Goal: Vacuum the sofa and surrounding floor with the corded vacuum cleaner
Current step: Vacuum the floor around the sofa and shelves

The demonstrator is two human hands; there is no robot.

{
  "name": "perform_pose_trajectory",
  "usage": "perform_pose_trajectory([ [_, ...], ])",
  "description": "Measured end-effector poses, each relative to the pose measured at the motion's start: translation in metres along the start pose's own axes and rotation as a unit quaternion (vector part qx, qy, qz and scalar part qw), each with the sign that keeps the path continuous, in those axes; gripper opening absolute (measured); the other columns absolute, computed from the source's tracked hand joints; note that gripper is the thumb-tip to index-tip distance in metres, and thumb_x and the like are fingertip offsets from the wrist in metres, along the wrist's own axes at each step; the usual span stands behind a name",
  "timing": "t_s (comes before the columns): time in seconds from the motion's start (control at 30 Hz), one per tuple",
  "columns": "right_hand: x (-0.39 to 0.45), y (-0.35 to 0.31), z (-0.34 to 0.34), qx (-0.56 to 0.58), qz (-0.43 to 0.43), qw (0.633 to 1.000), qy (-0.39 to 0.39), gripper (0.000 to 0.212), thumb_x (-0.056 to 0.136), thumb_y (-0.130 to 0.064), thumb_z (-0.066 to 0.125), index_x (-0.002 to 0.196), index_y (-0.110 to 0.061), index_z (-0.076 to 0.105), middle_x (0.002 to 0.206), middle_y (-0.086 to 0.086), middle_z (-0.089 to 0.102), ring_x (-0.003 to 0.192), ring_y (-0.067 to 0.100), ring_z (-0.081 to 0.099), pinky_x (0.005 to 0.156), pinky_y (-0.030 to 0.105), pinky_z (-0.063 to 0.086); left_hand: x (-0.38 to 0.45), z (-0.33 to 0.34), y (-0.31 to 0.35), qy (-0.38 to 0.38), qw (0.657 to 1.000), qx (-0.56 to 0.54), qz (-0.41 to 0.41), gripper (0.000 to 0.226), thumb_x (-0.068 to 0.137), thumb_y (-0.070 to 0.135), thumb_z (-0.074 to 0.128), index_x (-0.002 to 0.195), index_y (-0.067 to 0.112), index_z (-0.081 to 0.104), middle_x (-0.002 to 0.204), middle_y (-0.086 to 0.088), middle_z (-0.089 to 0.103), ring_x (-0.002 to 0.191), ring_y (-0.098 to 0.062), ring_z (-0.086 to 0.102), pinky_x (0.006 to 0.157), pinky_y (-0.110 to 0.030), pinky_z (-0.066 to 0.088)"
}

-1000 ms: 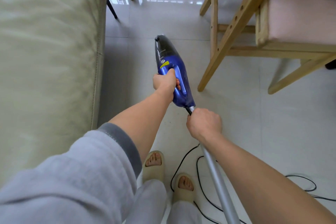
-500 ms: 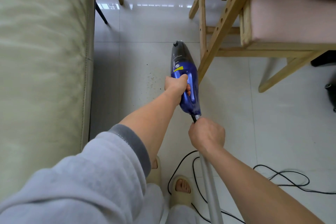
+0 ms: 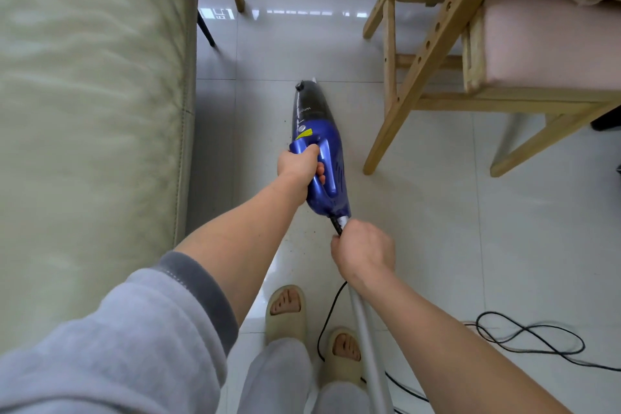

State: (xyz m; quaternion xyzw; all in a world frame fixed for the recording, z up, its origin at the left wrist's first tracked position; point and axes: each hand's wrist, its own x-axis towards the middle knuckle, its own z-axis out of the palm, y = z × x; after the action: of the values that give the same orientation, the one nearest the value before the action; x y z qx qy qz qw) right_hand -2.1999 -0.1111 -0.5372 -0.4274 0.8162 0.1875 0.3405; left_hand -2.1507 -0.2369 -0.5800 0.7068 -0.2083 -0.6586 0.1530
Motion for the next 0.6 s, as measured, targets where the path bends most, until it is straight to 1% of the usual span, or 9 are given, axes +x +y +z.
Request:
perform_pose_trajectory([
  [0.03,-0.002,-0.004,0.0,0.001,-0.006,1.0,-0.007,0.012,0.096,-0.021,0.05,0.104,-0.018,0.058,0.103,0.002,0.065,0.093,0.023,0.063,0.065,0.026,0.037,-0.001,-0.006,0.001,0.01,1.0,-0.006,0.003,0.014,0.089,0.012,0.053,0.102,0.007,0.054,0.055,-0.003,0.048,0.046,-0.015,0.044,0.044,-0.022,0.043],
  [0.1,-0.008,-0.014,-0.001,0.0,-0.017,1.0,-0.025,0.005,0.091,-0.018,0.056,0.095,-0.019,0.054,0.101,0.002,0.065,0.091,0.023,0.062,0.065,0.026,0.037,-0.001,-0.02,0.0,0.037,0.999,-0.013,0.01,0.022,0.089,0.012,0.054,0.11,0.005,0.054,0.055,-0.003,0.049,0.045,-0.014,0.044,0.042,-0.02,0.042],
  [0.17,-0.012,-0.022,-0.001,0.0,-0.026,0.999,-0.038,0.01,0.088,-0.012,0.057,0.09,-0.019,0.05,0.1,0.003,0.064,0.09,0.024,0.061,0.066,0.026,0.038,-0.002,-0.032,-0.001,0.059,0.998,-0.015,0.009,0.029,0.089,0.013,0.054,0.116,0.003,0.052,0.056,-0.003,0.05,0.044,-0.014,0.044,0.04,-0.018,0.041],
  [0.23,-0.015,-0.03,-0.002,-0.007,-0.044,0.998,-0.038,0.013,0.088,-0.009,0.055,0.09,-0.02,0.048,0.098,0.003,0.064,0.083,0.023,0.057,0.066,0.026,0.038,-0.001,-0.045,-0.002,0.076,0.997,-0.021,0.007,0.032,0.089,0.013,0.054,0.118,0.002,0.051,0.056,-0.003,0.05,0.044,-0.014,0.043,0.04,-0.019,0.041],
  [0.3,-0.018,-0.036,-0.001,-0.018,-0.067,0.997,-0.033,0.017,0.088,-0.008,0.054,0.089,-0.022,0.044,0.092,0.001,0.061,0.079,0.023,0.054,0.066,0.025,0.037,-0.001,-0.058,-0.003,0.094,0.995,-0.029,0.005,0.033,0.088,0.013,0.054,0.119,0.002,0.051,0.055,-0.002,0.05,0.04,-0.013,0.044,0.04,-0.018,0.041],
  [0.33,-0.02,-0.038,-0.001,-0.025,-0.079,0.996,-0.031,0.018,0.089,-0.008,0.054,0.089,-0.023,0.043,0.091,0.001,0.061,0.08,0.023,0.055,0.066,0.026,0.036,0.0,-0.063,-0.004,0.099,0.995,-0.03,0.002,0.034,0.088,0.014,0.053,0.119,0.002,0.052,0.054,-0.002,0.05,0.037,-0.012,0.043,0.04,-0.017,0.041],
  [0.4,-0.023,-0.042,0.001,-0.04,-0.098,0.994,-0.029,0.015,0.09,-0.01,0.054,0.094,-0.023,0.048,0.095,0.001,0.063,0.088,0.023,0.06,0.067,0.025,0.037,0.0,-0.072,-0.007,0.107,0.994,-0.033,-0.007,0.034,0.087,0.014,0.053,0.12,0.003,0.052,0.053,-0.001,0.05,0.032,-0.01,0.043,0.043,-0.018,0.042],
  [0.47,-0.025,-0.042,0.002,-0.052,-0.104,0.993,-0.019,0.017,0.091,-0.011,0.053,0.104,-0.02,0.055,0.099,0.001,0.065,0.091,0.023,0.062,0.068,0.025,0.038,-0.001,-0.075,-0.009,0.108,0.993,-0.042,-0.012,0.036,0.086,0.014,0.053,0.121,0.005,0.053,0.05,0.0,0.05,0.03,-0.01,0.042,0.045,-0.019,0.042],
  [0.6,-0.026,-0.035,0.0,-0.069,-0.092,0.993,-0.001,0.022,0.091,-0.01,0.054,0.11,-0.019,0.056,0.101,0.001,0.066,0.094,0.023,0.063,0.068,0.025,0.039,-0.003,-0.069,-0.009,0.094,0.994,-0.054,-0.016,0.039,0.086,0.013,0.053,0.124,0.005,0.051,0.04,0.002,0.048,0.028,-0.01,0.041,0.043,-0.018,0.04],
])
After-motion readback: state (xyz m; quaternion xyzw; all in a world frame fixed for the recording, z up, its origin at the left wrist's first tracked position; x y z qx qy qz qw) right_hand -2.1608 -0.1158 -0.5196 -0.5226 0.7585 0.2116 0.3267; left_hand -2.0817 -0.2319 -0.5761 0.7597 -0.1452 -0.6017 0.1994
